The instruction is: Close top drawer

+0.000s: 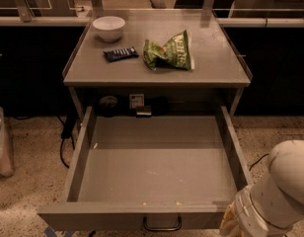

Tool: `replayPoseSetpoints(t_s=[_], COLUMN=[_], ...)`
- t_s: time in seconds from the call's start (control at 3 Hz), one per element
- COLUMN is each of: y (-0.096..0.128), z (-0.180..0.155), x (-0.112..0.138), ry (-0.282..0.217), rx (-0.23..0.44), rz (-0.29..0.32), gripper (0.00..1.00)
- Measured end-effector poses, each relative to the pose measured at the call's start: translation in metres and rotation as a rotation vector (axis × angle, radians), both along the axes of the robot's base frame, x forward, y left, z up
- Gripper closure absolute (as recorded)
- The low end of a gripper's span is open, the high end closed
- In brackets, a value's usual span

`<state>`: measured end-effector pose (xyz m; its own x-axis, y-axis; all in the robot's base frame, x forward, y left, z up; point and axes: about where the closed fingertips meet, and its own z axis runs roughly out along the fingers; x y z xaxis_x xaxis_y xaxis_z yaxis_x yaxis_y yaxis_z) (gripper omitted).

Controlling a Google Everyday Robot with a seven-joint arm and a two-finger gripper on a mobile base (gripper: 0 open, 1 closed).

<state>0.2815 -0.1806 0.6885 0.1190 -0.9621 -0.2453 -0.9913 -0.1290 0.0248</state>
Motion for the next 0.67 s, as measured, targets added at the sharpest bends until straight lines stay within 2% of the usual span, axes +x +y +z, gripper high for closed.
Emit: replayPoseSetpoints(t_s=[0.67], y=[0.011], z=[-0.023], x=[-0.003], ry=[0.014], rx=[0.012], rz=[0.007], gripper=[1.0])
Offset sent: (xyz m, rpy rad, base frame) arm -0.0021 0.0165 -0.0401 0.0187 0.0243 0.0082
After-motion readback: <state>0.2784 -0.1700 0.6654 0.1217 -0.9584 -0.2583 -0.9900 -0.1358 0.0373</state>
